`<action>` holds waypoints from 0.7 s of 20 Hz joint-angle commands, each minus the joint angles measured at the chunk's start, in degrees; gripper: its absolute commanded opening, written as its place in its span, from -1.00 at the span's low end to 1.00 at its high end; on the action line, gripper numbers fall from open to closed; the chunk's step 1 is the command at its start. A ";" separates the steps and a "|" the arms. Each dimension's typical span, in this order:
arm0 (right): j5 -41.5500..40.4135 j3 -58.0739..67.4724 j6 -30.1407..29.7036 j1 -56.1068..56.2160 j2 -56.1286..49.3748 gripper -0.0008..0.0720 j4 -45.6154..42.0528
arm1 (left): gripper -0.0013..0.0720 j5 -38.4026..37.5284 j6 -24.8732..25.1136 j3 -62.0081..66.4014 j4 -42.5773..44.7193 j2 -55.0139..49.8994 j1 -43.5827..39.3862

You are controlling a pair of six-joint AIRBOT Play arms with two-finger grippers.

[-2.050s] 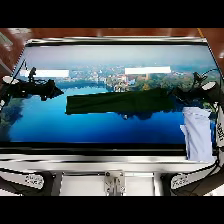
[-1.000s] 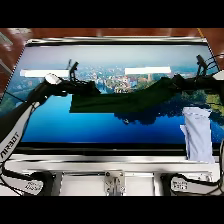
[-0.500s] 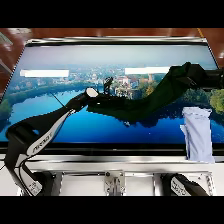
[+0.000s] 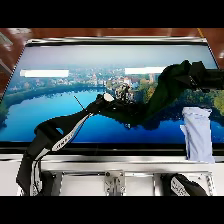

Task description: Fold the shirts.

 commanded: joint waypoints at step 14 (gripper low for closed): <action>-34.23 0.00 7.45 40.72 -24.83 -0.82 -12.44 | -0.89 -12.83 6.23 0.74 26.82 37.90 45.37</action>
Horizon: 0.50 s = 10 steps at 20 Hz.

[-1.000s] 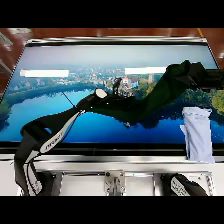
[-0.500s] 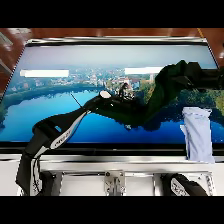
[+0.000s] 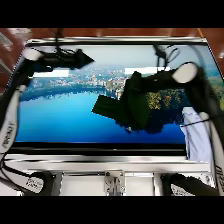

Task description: Fold the shirts.

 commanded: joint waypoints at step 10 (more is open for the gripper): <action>-25.53 0.02 -3.48 11.54 -24.26 0.43 29.79 | -0.88 -12.31 -1.22 -0.15 9.97 24.39 23.80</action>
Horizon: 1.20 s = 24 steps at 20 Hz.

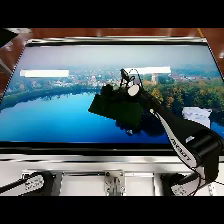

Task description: Fold the shirts.

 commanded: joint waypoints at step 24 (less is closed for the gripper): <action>23.15 -14.47 -8.28 -24.35 3.04 -0.80 -4.09 | -0.88 -3.78 -2.19 -2.08 0.66 2.10 1.05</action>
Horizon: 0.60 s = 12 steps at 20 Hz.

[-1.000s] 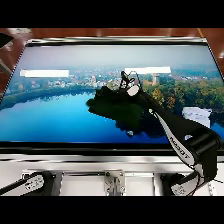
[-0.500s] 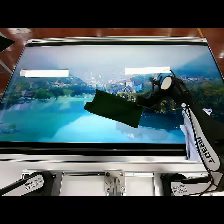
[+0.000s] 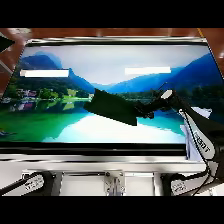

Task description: Fold the shirts.

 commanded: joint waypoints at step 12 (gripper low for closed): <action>13.64 15.91 3.04 -36.39 26.03 -0.83 -4.50 | -0.88 0.02 0.42 0.00 -0.04 0.02 -0.04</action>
